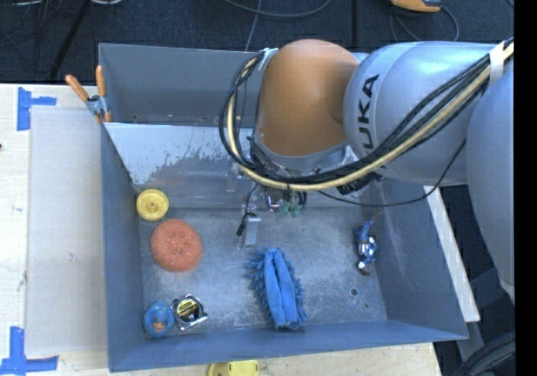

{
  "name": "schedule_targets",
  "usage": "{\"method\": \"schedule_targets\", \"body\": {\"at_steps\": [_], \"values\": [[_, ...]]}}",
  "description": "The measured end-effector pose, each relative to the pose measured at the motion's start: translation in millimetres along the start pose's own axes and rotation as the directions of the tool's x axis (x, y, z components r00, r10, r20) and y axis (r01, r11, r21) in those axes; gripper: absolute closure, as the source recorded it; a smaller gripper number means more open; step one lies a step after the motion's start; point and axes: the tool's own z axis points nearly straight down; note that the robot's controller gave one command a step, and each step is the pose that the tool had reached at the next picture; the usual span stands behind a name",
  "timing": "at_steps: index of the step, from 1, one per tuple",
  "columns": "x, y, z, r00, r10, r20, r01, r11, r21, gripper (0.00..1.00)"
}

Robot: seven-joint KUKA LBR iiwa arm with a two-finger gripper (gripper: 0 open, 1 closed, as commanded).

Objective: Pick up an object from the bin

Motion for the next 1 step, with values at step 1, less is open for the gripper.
{"method": "schedule_targets", "body": {"at_steps": [1], "values": [[1.6,-24.9,41.1,0.982,-0.187,0.008,0.187,0.982,-0.001,0.00]]}}
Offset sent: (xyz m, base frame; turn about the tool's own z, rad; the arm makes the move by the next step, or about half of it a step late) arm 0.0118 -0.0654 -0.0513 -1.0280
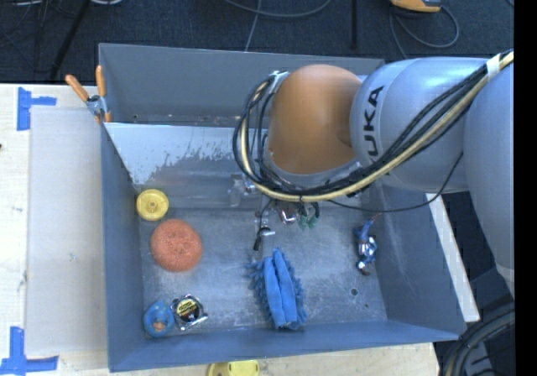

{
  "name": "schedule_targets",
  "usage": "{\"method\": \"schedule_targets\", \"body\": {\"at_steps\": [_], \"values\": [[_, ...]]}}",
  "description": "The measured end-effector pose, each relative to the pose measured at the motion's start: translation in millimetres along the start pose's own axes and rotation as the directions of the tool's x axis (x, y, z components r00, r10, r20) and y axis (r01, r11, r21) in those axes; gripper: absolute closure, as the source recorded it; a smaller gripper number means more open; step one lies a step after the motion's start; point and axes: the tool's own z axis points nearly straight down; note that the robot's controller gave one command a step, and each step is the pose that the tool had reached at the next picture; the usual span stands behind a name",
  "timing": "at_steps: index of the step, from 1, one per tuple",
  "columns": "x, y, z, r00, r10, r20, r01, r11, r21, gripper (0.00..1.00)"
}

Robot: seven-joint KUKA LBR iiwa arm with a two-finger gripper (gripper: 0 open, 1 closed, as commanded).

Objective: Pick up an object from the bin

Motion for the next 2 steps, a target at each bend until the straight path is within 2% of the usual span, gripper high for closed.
{"method": "schedule_targets", "body": {"at_steps": [1,2], "values": [[-0.2,-25.9,22.0,0.882,-0.472,-0.007,0.472,0.882,-0.003,0.00],[20.9,-48.5,19.4,0.882,-0.471,-0.007,0.471,0.882,-0.005,0.00]]}}
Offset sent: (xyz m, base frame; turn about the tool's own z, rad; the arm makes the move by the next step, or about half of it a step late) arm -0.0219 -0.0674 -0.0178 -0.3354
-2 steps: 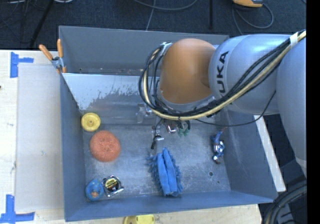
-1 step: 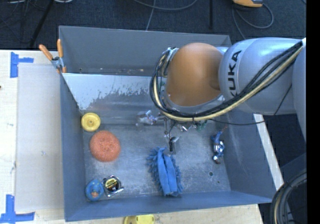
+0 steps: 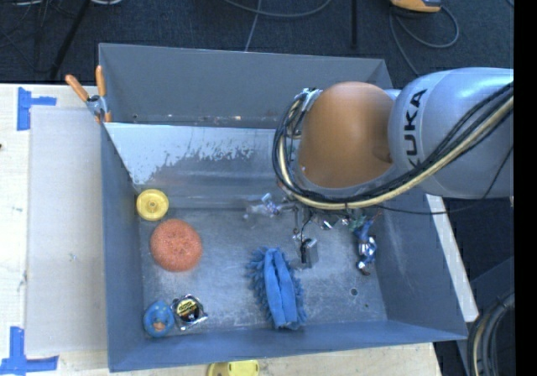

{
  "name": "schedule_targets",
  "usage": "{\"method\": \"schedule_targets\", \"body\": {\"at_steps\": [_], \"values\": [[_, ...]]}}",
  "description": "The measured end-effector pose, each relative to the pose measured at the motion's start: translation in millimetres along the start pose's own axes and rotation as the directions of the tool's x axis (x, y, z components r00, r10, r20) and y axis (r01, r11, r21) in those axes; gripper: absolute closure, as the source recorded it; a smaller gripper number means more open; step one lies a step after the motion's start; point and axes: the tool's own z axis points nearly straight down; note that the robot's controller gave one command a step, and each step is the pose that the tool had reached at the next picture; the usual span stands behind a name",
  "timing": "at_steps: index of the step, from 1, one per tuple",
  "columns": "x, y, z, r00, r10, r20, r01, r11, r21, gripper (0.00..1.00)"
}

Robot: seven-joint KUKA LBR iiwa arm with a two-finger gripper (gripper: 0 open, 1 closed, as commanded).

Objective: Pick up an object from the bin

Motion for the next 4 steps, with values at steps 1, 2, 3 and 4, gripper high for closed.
{"method": "schedule_targets", "body": {"at_steps": [1,2,3,4], "values": [[-0.8,-2.7,24.9,1.000,-0.001,0.000,0.001,1.000,0.001,0.00],[23.0,17.1,60.5,0.880,-0.475,0.007,0.475,0.880,0.009,1.00],[23.1,17.1,60.5,0.880,-0.475,0.008,0.475,0.880,0.009,1.00],[22.9,17.0,59.3,0.881,-0.473,0.007,0.473,0.881,0.008,1.00]]}}
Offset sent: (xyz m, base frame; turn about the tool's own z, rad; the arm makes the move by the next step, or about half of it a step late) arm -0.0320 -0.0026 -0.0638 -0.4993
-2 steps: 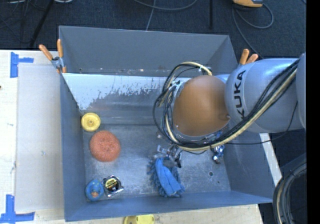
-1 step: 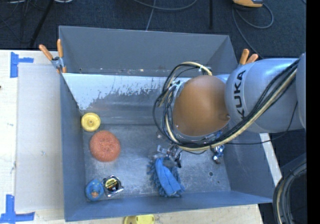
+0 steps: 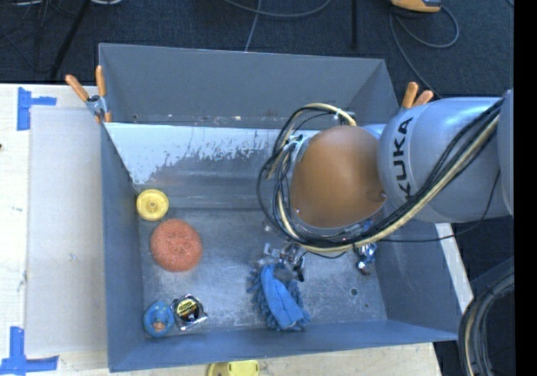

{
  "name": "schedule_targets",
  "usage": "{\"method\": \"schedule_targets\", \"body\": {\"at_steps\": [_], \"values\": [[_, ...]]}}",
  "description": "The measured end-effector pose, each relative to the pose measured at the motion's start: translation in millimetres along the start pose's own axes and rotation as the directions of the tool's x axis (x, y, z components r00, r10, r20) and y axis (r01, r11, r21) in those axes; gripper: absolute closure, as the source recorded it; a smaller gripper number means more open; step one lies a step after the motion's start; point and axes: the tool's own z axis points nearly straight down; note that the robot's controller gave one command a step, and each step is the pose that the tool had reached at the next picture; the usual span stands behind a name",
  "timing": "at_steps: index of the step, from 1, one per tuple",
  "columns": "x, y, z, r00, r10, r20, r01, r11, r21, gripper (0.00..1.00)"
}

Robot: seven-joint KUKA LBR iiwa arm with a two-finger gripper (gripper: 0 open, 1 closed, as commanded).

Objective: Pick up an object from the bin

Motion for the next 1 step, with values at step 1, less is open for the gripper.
{"method": "schedule_targets", "body": {"at_steps": [1], "values": [[0.2,1.7,-8.1,1.000,0.000,-0.004,0.000,1.000,-0.007,1.00]]}}
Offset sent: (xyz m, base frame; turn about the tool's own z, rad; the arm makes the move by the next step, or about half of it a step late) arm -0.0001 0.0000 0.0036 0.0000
